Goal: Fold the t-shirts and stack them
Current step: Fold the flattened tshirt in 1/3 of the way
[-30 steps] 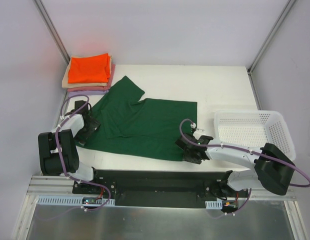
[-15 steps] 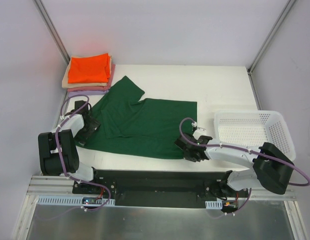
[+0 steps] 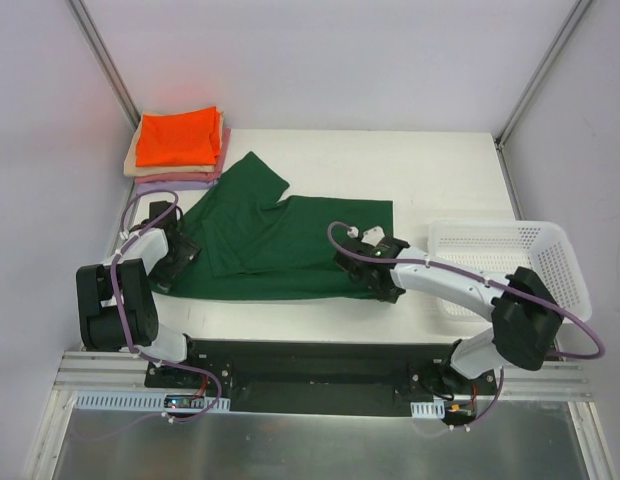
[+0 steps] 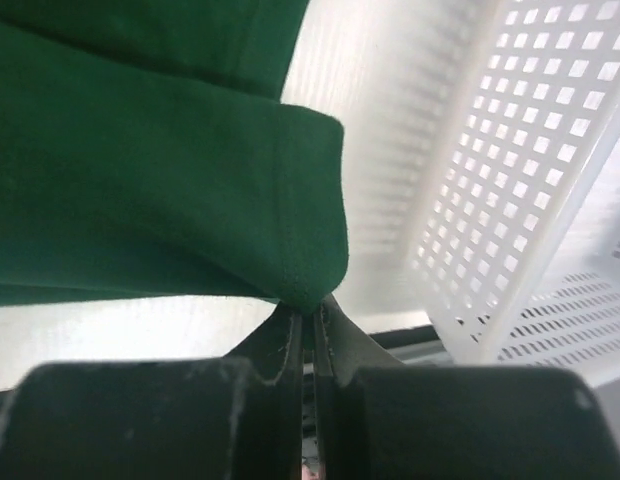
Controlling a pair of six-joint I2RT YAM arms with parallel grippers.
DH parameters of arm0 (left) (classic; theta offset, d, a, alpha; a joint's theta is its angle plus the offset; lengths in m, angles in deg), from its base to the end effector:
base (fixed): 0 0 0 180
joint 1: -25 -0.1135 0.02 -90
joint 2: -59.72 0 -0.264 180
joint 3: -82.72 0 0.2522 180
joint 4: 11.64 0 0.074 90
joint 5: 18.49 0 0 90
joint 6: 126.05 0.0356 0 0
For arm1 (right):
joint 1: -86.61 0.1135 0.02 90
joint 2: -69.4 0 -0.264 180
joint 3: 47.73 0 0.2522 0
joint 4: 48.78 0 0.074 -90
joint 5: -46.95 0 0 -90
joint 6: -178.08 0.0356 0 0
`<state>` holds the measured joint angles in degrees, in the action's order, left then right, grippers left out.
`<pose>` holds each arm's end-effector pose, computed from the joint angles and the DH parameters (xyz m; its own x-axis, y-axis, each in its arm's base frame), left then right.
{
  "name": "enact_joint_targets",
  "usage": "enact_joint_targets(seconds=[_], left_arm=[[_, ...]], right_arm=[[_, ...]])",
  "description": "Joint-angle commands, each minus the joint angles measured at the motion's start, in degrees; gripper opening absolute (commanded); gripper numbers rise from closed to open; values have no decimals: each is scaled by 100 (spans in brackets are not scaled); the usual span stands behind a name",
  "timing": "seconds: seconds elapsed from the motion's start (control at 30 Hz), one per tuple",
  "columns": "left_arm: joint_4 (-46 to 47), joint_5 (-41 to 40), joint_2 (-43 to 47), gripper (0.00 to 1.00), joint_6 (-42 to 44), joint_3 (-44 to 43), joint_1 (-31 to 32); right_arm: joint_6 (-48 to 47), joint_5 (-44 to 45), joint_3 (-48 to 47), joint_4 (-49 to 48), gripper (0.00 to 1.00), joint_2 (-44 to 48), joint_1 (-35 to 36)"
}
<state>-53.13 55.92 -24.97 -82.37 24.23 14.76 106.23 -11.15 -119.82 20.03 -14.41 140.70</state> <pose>0.2571 0.0562 0.1648 -0.4323 -0.7860 -0.4420 -0.8460 0.5232 -0.1028 0.1652 0.1960 0.2219 -0.7480 -0.5821 -0.3187 -0.4247 0.7889 -0.4440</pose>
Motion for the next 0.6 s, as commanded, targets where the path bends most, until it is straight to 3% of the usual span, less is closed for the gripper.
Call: enact_joint_targets(seconds=[0.0, 0.2, 0.27, 0.37, 0.57], left_arm=[[-427, -383, -31, 99, -78, 263, -145], [-497, -418, -4, 99, -96, 254, -154], [-541, -409, 48, 99, -131, 272, -154], [-593, -278, 206, 99, -140, 289, -145], [-664, 170, 795, 99, -210, 403, -154]], right_arm=[[-559, 554, -170, 1298, 0, -162, 84], [186, -288, -4, 1903, 5, -13, 234], [521, -718, 250, 2001, 14, 49, 278], [681, -1308, 655, 1669, 46, 251, 313], [401, -1020, 130, 1317, 75, 655, 304]])
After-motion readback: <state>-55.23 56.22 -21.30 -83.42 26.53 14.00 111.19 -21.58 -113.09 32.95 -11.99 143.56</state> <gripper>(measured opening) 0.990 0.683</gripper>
